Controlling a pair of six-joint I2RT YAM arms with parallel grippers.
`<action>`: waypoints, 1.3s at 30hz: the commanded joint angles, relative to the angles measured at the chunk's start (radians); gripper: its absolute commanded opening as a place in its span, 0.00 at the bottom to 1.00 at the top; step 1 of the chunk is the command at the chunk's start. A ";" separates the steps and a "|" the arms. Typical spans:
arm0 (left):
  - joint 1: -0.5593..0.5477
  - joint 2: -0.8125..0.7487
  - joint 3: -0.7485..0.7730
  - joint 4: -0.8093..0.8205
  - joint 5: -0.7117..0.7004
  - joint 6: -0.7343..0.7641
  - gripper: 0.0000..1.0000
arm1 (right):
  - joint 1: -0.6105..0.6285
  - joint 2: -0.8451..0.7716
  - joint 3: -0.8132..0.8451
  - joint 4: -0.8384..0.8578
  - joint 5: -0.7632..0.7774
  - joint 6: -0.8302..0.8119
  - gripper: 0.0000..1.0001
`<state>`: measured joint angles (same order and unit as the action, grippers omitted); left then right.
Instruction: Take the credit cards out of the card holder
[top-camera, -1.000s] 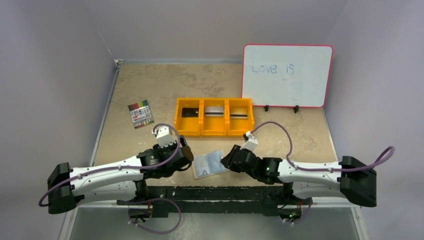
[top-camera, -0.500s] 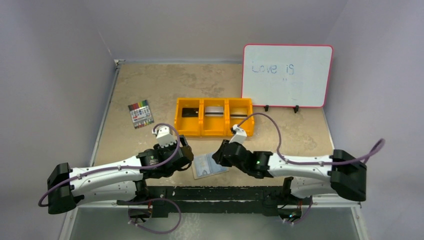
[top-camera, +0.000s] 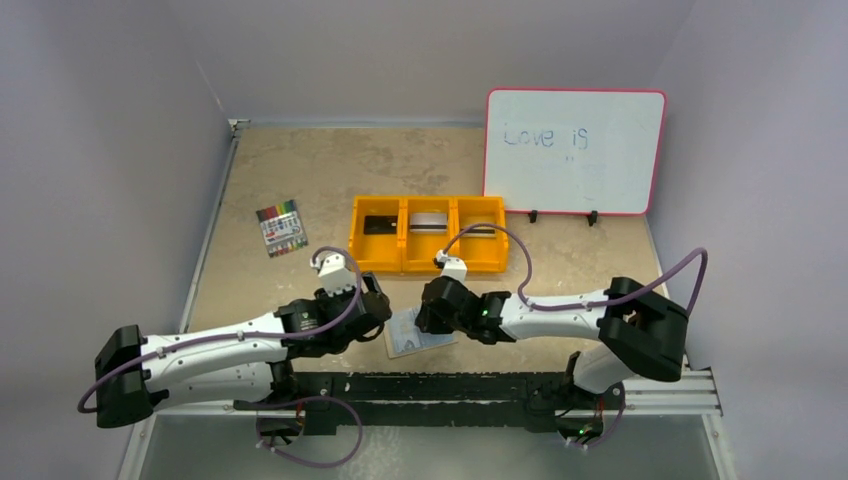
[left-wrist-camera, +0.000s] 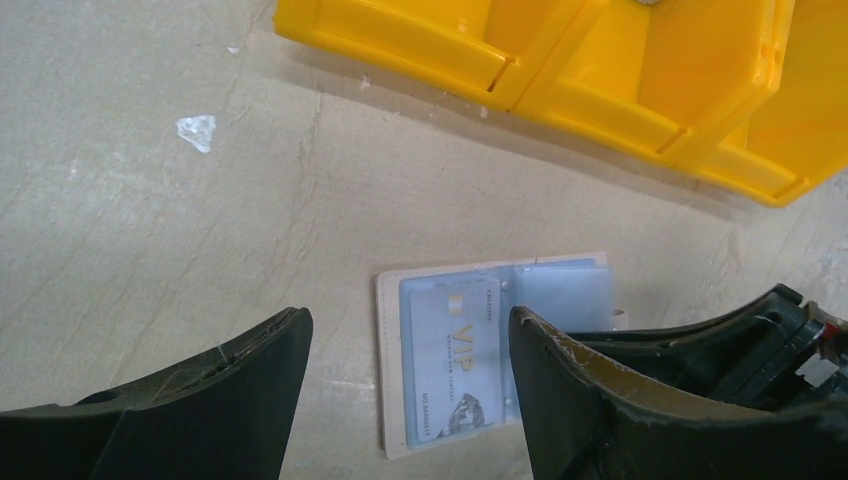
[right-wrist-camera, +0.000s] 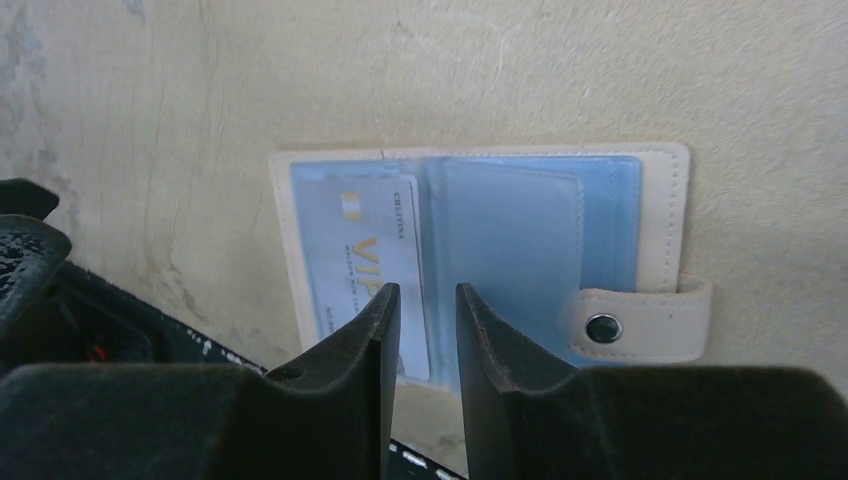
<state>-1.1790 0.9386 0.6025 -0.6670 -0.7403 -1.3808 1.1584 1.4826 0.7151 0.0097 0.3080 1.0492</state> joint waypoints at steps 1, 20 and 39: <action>-0.001 0.041 -0.011 0.113 0.066 0.057 0.70 | -0.043 -0.018 -0.071 0.195 -0.156 -0.044 0.29; 0.001 0.302 -0.058 0.365 0.285 0.099 0.50 | -0.133 0.080 -0.266 0.508 -0.349 0.041 0.25; 0.001 0.432 -0.065 0.376 0.292 0.115 0.14 | -0.192 0.077 -0.355 0.738 -0.450 0.076 0.00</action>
<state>-1.1786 1.3136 0.5488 -0.3115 -0.5072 -1.2701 0.9703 1.5749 0.3756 0.7197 -0.0986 1.1271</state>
